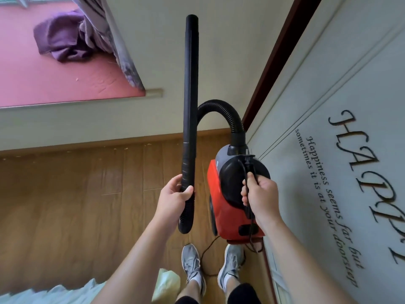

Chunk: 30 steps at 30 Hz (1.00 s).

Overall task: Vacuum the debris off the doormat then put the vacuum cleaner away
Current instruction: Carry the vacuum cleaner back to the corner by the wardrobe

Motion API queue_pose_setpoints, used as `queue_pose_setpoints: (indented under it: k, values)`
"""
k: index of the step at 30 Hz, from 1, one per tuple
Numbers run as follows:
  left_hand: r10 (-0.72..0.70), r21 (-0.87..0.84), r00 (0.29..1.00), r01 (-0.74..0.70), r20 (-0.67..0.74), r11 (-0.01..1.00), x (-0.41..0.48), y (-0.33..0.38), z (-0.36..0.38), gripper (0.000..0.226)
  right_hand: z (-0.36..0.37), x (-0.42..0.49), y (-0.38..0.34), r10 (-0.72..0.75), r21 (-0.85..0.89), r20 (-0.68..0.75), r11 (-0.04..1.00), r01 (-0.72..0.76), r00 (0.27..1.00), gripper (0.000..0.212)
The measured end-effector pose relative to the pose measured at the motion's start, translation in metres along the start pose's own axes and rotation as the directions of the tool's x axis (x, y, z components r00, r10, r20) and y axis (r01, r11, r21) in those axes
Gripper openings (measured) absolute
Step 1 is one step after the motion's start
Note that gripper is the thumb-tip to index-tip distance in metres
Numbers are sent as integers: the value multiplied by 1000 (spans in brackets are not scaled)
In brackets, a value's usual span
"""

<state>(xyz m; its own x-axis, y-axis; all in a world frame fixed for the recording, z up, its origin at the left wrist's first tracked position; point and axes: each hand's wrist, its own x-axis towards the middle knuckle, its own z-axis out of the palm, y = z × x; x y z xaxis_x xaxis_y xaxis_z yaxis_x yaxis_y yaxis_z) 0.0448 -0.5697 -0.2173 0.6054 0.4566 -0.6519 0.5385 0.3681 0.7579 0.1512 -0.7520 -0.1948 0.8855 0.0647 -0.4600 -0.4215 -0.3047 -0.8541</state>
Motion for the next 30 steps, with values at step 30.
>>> queue_pose_setpoints:
  k: [30]
  values:
    - [-268, -29, 962, 267, -49, 963, 322, -238, 51, 41, 129, 292, 259, 189, -194, -20, 962, -190, 982, 37]
